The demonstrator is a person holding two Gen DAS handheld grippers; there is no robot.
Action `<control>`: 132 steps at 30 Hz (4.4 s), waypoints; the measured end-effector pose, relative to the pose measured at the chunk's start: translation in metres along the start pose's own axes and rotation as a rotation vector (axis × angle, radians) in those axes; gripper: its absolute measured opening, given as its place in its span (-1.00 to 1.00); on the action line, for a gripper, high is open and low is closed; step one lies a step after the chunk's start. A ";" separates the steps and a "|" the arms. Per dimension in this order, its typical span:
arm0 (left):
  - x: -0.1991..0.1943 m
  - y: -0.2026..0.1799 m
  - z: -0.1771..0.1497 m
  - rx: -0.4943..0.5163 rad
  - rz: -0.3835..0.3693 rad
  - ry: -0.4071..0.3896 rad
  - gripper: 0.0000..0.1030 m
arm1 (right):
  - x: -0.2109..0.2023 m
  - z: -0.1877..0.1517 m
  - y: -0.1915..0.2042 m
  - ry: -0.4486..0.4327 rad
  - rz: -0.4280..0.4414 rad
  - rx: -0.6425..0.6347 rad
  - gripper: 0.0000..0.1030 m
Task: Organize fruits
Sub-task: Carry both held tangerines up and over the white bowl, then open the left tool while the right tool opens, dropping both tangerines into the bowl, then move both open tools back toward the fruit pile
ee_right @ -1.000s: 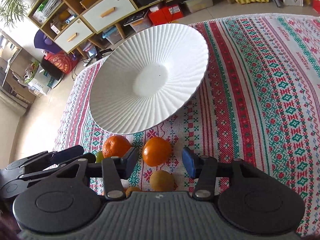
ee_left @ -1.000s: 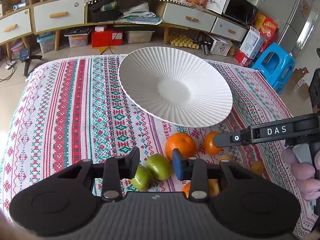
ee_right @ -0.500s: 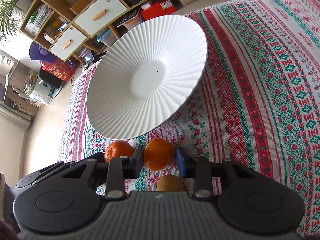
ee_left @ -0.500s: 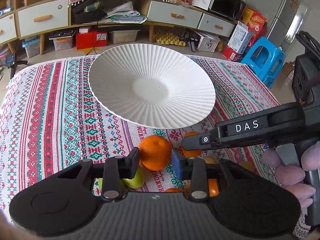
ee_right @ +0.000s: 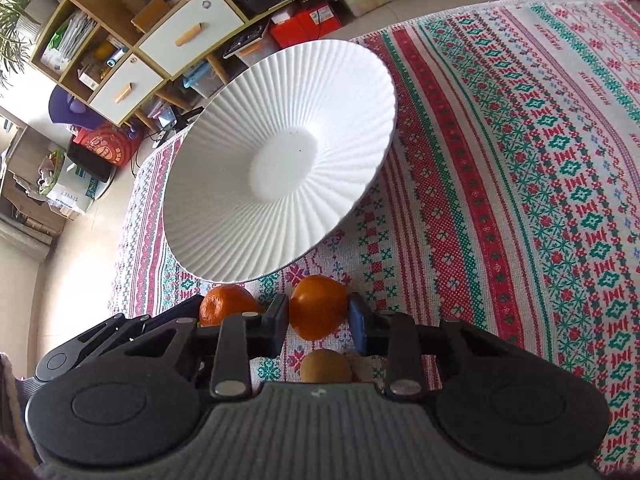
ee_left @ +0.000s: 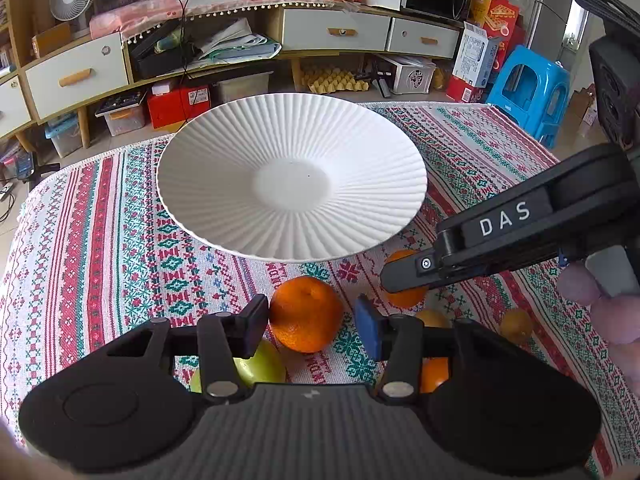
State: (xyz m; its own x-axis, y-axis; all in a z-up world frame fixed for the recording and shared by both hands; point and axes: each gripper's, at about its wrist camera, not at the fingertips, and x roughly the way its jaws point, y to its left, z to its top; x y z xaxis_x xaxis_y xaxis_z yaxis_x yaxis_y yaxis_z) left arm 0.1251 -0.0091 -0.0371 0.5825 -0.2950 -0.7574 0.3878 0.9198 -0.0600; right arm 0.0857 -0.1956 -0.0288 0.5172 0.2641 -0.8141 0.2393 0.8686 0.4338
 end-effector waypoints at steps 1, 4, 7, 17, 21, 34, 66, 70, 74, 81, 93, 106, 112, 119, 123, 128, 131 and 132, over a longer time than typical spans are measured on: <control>0.001 0.001 0.000 -0.008 -0.001 0.000 -0.03 | -0.001 0.000 -0.001 0.001 -0.001 0.006 -0.45; 0.003 0.001 0.001 -0.018 0.006 0.002 -0.03 | -0.003 -0.001 -0.004 0.004 -0.006 0.018 -0.45; 0.004 -0.004 0.000 0.005 0.027 0.010 -0.04 | -0.004 -0.002 -0.006 0.004 -0.009 0.025 -0.45; -0.002 -0.007 0.000 0.004 0.072 0.020 -0.17 | -0.008 -0.001 -0.007 0.001 -0.014 0.039 -0.44; -0.012 -0.010 0.001 0.005 0.057 0.024 -0.17 | -0.013 -0.002 -0.008 -0.008 0.004 0.050 -0.45; -0.030 -0.026 0.023 0.051 0.046 -0.078 -0.18 | -0.032 0.023 -0.007 -0.103 0.055 0.040 -0.44; 0.061 0.008 0.066 0.070 0.116 -0.116 -0.16 | 0.024 0.067 0.013 -0.115 0.004 -0.123 -0.42; 0.061 0.008 0.065 0.077 0.119 -0.117 -0.15 | 0.025 0.068 0.015 -0.114 -0.007 -0.135 -0.42; 0.059 0.007 0.066 0.078 0.122 -0.120 -0.08 | 0.024 0.069 0.014 -0.116 -0.005 -0.129 -0.35; 0.044 0.005 0.066 0.065 0.128 -0.125 0.31 | 0.011 0.068 0.013 -0.143 -0.024 -0.102 0.00; 0.001 -0.003 0.052 0.071 0.147 -0.120 0.84 | -0.022 0.048 0.010 -0.166 -0.048 -0.108 0.39; -0.030 -0.007 0.022 0.061 0.134 -0.076 0.97 | -0.043 0.016 0.003 -0.151 -0.061 -0.117 0.64; -0.040 -0.005 0.004 0.005 0.117 -0.049 0.98 | -0.047 -0.003 0.003 -0.131 -0.055 -0.143 0.73; -0.052 -0.012 -0.021 0.004 0.128 -0.026 0.97 | -0.053 -0.025 -0.002 -0.112 -0.057 -0.166 0.74; -0.054 -0.011 -0.032 -0.027 0.117 -0.025 0.98 | -0.060 -0.036 -0.008 -0.125 -0.080 -0.184 0.75; -0.055 -0.015 -0.050 -0.022 0.123 -0.009 0.98 | -0.067 -0.049 -0.015 -0.164 -0.108 -0.244 0.81; -0.059 -0.017 -0.061 -0.008 0.130 -0.014 0.98 | -0.064 -0.057 -0.020 -0.173 -0.142 -0.293 0.81; -0.061 -0.017 -0.064 -0.008 0.128 -0.016 0.98 | -0.063 -0.061 -0.022 -0.172 -0.147 -0.304 0.81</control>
State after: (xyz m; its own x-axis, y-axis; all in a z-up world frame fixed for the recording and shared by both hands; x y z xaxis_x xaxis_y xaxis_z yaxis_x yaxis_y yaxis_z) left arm 0.0373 0.0098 -0.0316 0.6382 -0.1787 -0.7488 0.3035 0.9523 0.0314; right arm -0.0021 -0.2061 -0.0108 0.6319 0.0757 -0.7713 0.0796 0.9836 0.1618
